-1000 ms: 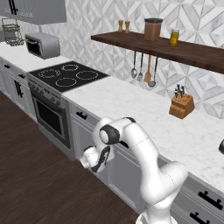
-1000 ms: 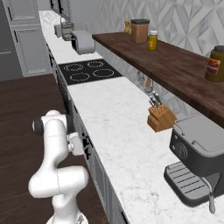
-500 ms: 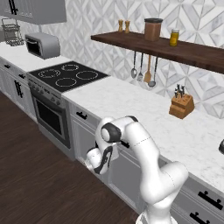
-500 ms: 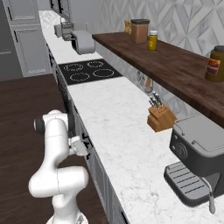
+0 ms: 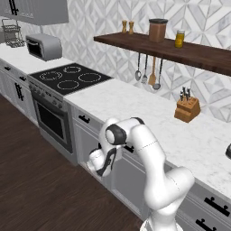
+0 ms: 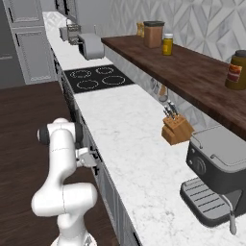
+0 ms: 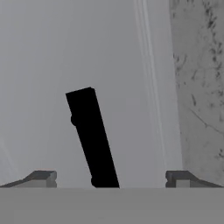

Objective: Take a straw from the drawer in front and place it inside the glass cup on the dining counter.

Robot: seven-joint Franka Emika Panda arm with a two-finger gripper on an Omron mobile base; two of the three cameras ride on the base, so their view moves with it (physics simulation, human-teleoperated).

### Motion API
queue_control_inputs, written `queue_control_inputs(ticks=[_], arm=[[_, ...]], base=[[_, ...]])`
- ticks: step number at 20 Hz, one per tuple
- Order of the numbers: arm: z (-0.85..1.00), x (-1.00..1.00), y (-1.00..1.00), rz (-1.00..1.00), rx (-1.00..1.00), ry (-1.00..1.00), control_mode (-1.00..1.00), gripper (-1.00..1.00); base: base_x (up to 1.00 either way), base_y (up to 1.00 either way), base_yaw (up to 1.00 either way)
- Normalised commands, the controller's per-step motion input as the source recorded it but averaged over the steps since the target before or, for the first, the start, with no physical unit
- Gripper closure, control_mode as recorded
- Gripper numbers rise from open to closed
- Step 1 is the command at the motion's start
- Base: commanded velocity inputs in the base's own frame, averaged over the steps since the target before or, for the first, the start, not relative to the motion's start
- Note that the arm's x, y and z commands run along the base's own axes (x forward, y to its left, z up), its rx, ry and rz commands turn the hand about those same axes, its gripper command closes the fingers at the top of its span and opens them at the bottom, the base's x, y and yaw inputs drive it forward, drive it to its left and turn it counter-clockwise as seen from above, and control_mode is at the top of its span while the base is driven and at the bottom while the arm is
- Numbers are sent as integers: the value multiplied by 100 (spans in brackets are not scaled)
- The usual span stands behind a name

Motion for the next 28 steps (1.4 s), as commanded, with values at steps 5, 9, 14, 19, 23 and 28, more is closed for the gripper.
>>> queue_control_inputs(ticks=[5, 9, 14, 19, 23, 28], arm=[[-15, 13, 0, 4, 0, 14, -100, -100], [-26, 0, 0, 6, 0, 16, -100, -100], [5, 4, -9, 5, 3, 3, -100, -100], [26, 1, -12, 3, 2, 0, -100, -100], [4, 15, -18, 1, 0, 0, -100, -100], [0, 20, -4, 0, 0, 3, -100, 100]], base=[[0, 0, 0], [0, 0, 0], [0, 0, 0], [0, 0, 0], [0, 0, 0], [0, 0, 0]])
